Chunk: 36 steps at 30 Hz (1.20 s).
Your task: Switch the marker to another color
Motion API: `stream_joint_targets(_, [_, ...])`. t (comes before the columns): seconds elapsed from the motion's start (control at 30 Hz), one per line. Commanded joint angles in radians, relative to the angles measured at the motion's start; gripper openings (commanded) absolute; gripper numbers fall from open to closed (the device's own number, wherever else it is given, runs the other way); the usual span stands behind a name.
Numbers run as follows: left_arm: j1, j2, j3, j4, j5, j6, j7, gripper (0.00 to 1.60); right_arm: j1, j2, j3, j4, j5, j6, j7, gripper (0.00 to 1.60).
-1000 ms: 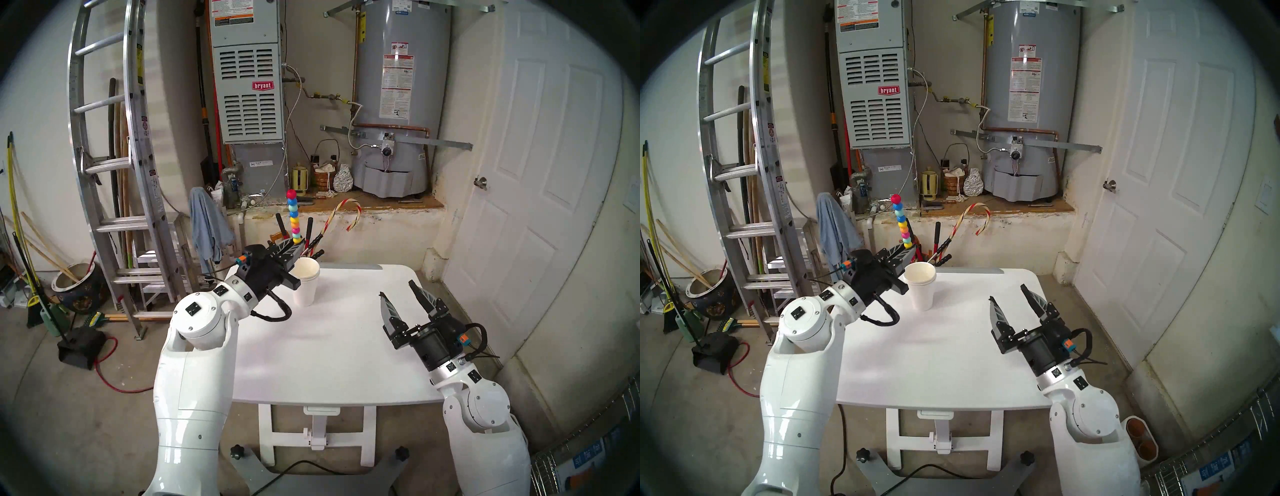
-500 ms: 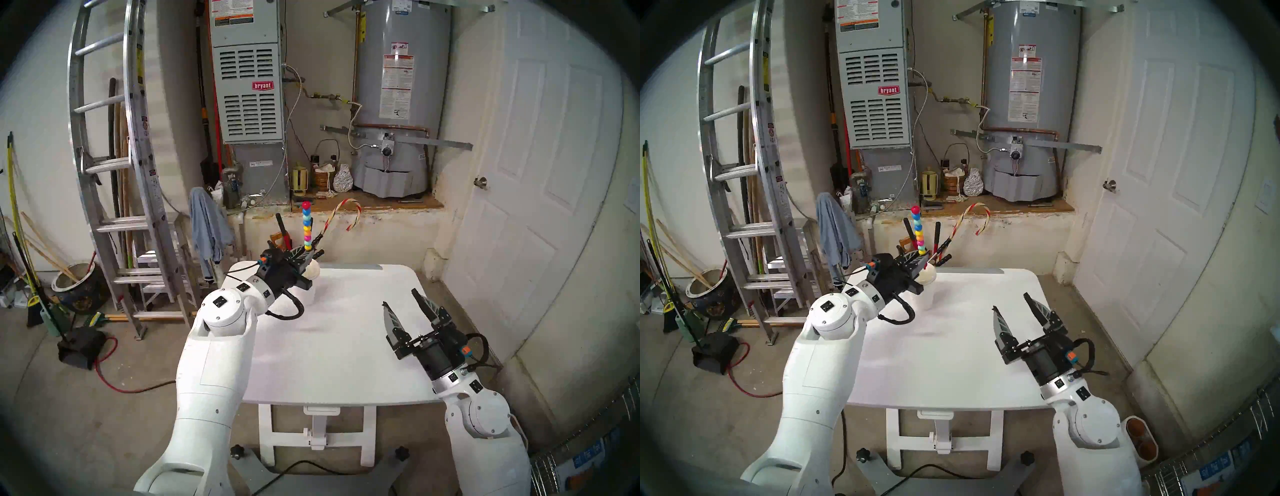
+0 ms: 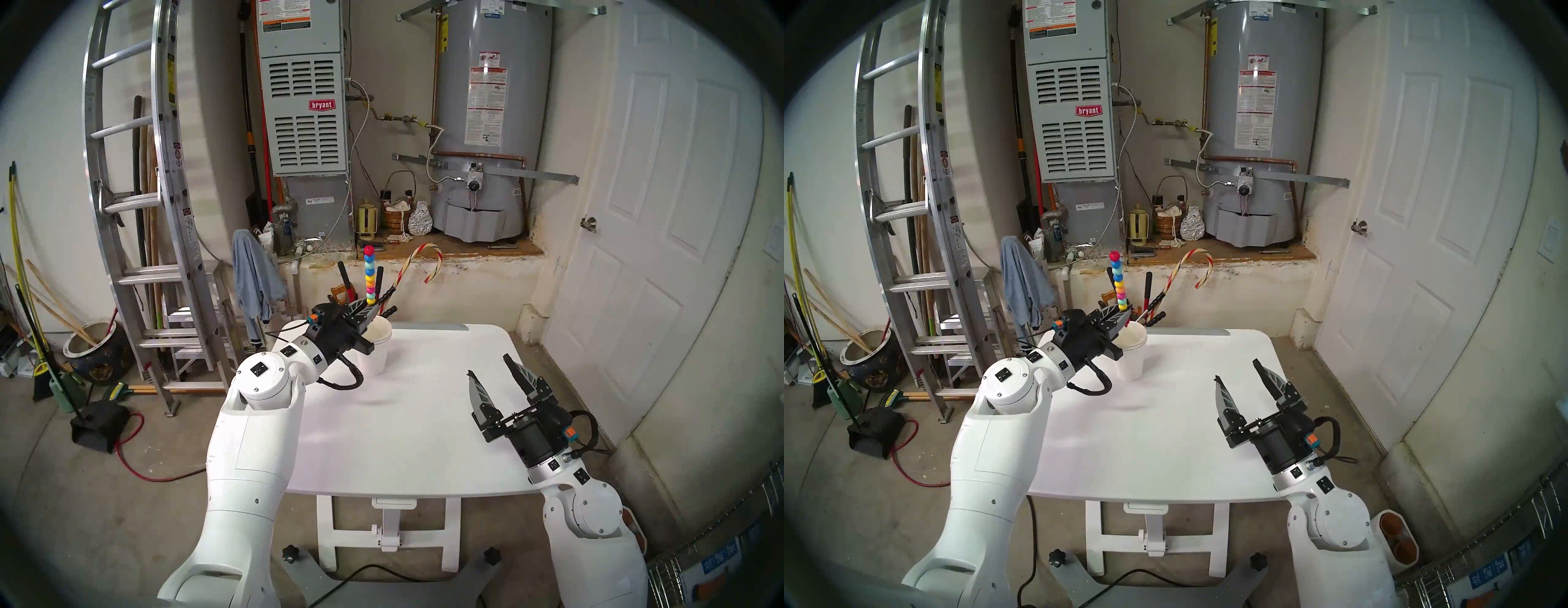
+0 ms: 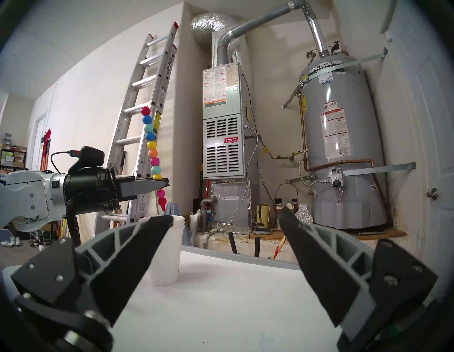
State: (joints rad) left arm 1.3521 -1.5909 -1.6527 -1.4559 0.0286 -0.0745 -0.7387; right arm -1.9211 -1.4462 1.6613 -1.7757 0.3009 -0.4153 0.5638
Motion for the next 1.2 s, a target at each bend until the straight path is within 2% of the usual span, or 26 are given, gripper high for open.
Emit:
stream_joint_targets(0.0, [0.002,-0.004,0.005,-0.002,0.001,-0.019,0.000,0.00,0.016,-0.008,-0.004,-0.012,0.003,-0.012,-0.002,1.60])
stream_joint_targets(0.47, [0.012,-0.001,-0.004,0.027,0.005,-0.031,-0.005,0.00,0.020,-0.012,-0.005,-0.016,-0.006,-0.006,-0.002,1.60])
stream_joint_targets(1.03, [0.017,-0.003,0.002,0.015,0.002,-0.024,-0.001,0.00,0.018,-0.012,-0.006,-0.013,-0.004,-0.010,-0.003,1.60])
stream_joint_targets(1.07, [0.017,-0.003,0.002,0.015,0.002,-0.024,0.000,0.22,0.018,-0.012,-0.006,-0.013,-0.004,-0.010,-0.004,1.60])
stream_joint_targets(1.13, [0.017,-0.003,0.003,0.013,0.003,-0.023,0.000,0.40,0.018,-0.011,-0.006,-0.012,-0.003,-0.010,-0.004,1.60])
stream_joint_targets(1.17, [0.017,-0.003,0.003,0.013,0.003,-0.022,0.002,0.42,0.018,-0.011,-0.006,-0.012,-0.003,-0.010,-0.003,1.60])
